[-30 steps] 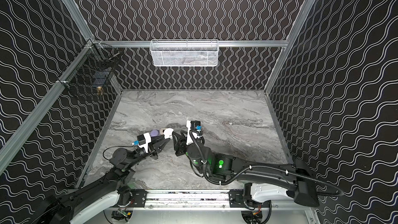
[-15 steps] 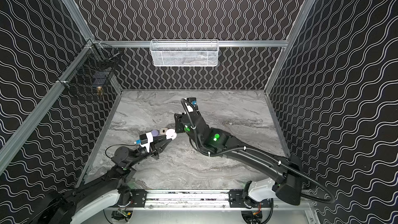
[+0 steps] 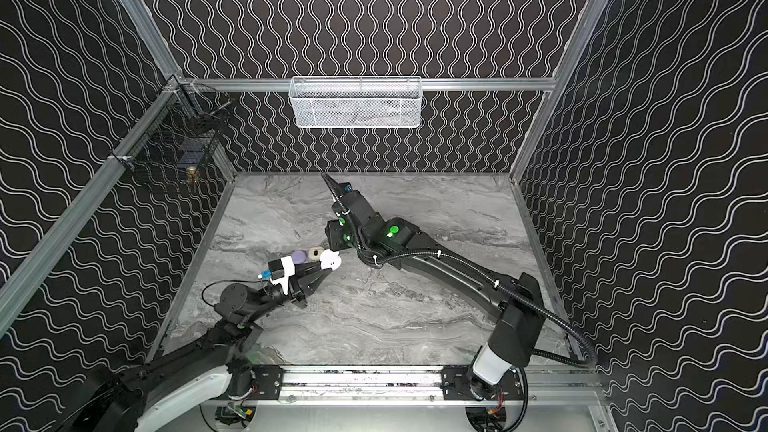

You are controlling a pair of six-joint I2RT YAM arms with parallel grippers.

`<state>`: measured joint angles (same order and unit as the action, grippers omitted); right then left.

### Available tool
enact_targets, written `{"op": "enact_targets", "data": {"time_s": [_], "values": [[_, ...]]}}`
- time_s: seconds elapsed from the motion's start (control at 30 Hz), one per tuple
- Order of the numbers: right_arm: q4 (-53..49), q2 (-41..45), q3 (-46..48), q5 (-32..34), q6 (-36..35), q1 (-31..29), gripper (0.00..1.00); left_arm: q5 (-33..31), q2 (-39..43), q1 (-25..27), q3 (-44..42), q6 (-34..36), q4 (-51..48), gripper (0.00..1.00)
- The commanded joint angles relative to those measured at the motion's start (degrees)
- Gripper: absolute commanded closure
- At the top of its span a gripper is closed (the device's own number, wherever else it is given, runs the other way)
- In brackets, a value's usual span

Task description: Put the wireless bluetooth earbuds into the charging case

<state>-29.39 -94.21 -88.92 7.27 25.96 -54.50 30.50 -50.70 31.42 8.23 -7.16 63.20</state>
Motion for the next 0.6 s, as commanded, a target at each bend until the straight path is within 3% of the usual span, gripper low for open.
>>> {"op": "enact_targets", "data": {"time_s": [0.0, 0.23, 0.57], "values": [[-1.8, 0.1, -0.2, -2.7, -0.4, 0.0, 0.62, -0.6, 0.5, 0.2, 0.4, 0.9, 0.5, 1.0], [1.4, 4.1, 4.1, -7.2, 0.2, -1.3, 0.65, -1.0, 0.2, 0.2, 0.8, 1.0, -0.3, 1.0], [2.6, 7.9, 11.2, -7.2, 2.5, -3.0, 0.68, -3.0, 1.3, 0.3, 0.4, 1.5, -1.5, 1.0]]}}
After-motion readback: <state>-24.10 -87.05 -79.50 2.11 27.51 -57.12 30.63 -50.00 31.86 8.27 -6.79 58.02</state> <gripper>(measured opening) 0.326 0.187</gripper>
